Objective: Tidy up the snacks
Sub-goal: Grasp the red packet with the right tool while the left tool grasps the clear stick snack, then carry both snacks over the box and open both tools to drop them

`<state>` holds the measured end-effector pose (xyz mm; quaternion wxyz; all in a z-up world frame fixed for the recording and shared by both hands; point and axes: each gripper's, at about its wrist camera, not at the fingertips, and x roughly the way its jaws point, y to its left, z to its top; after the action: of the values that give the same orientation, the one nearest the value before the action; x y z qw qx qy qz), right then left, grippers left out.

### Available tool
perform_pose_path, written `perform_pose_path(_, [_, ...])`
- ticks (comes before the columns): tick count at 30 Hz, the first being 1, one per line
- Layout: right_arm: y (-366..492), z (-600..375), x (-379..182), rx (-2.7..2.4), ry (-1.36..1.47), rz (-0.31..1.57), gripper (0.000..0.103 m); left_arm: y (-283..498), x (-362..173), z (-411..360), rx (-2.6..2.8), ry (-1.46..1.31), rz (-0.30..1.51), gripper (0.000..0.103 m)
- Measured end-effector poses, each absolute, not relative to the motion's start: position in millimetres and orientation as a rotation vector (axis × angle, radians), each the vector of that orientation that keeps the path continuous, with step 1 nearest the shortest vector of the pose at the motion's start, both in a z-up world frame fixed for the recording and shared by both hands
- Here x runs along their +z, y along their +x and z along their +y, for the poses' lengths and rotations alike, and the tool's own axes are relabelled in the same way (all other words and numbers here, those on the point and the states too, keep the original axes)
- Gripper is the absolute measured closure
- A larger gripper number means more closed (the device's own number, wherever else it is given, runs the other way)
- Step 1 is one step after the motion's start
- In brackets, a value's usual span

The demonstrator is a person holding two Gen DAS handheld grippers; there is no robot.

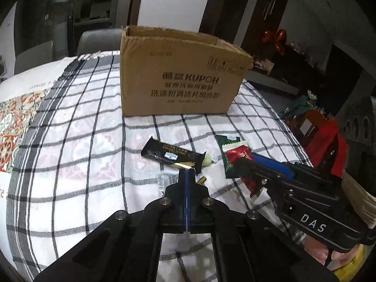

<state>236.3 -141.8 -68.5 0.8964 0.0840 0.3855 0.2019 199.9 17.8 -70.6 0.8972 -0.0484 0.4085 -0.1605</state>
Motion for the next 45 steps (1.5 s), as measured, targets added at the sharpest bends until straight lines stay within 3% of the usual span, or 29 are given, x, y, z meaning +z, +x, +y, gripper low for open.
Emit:
perform_pose_path(7, [231,-137,-71,0.431,0.173,0.809,0.080,196,-75,18,-0.346,-0.049,0.882,0.100])
perform_pose_path(9, [229,-136,-75,0.438,0.178,0.820,0.080,193,-83,18,-0.343,-0.043,0.908,0.090])
perform_pose_path(16, [226,-133,-90,0.448,0.175,0.857,0.080,196,-109,17,-0.312,-0.040,0.992,0.083])
perform_pose_path(21, [225,-133,-95,0.451,0.176,0.867,0.080,197,-119,18,-0.281,-0.034,1.009,0.064])
perform_pose_path(31, [227,-131,-104,0.451,0.182,0.887,0.080,204,-136,13,-0.247,-0.004,1.035,0.064])
perform_pose_path(33, [227,-131,-105,0.451,0.182,0.889,0.080,203,-135,13,-0.243,-0.001,1.031,0.074])
perform_pose_path(36, [226,-130,-104,0.450,0.180,0.887,0.080,202,-135,15,-0.259,-0.013,1.031,0.077])
perform_pose_path(45, [224,-131,-92,0.458,0.184,0.858,0.080,191,-106,23,-0.273,-0.042,0.966,0.079])
